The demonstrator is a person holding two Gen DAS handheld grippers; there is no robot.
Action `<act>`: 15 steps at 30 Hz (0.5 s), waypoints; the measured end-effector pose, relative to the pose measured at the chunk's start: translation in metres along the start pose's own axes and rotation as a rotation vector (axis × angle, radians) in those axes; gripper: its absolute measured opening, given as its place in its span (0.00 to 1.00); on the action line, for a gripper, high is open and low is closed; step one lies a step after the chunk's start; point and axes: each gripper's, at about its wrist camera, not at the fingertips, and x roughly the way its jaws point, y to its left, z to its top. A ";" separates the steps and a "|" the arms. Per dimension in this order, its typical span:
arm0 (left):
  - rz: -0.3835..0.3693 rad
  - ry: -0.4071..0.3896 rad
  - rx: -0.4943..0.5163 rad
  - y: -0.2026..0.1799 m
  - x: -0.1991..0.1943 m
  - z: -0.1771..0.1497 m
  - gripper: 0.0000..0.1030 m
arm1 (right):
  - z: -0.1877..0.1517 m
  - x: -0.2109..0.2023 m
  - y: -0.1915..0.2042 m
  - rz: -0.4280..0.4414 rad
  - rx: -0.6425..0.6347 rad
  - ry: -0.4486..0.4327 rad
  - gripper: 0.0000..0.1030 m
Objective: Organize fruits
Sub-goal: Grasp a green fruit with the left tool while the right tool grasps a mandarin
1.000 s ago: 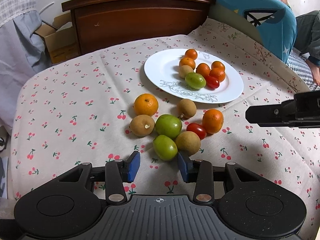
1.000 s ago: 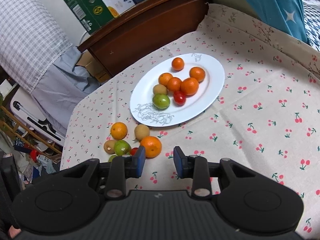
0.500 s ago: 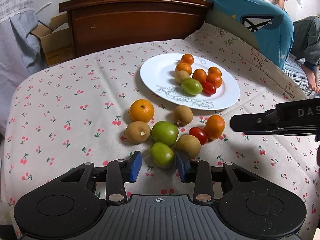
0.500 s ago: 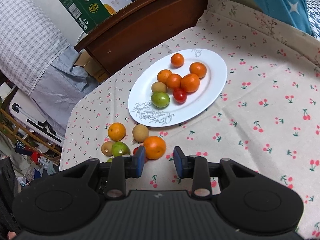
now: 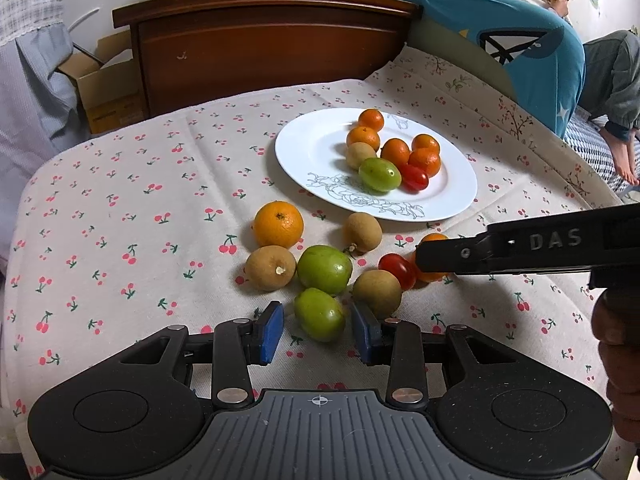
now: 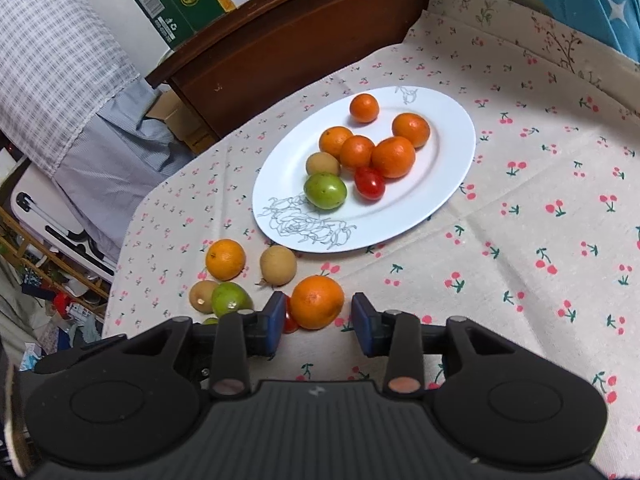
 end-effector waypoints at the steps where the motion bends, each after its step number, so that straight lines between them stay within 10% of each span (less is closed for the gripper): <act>1: -0.001 0.000 -0.002 0.000 0.000 0.000 0.33 | 0.000 0.001 0.000 -0.001 -0.005 0.002 0.36; 15: 0.007 -0.008 -0.010 0.000 -0.004 -0.001 0.23 | -0.003 0.001 0.007 -0.005 -0.052 0.007 0.29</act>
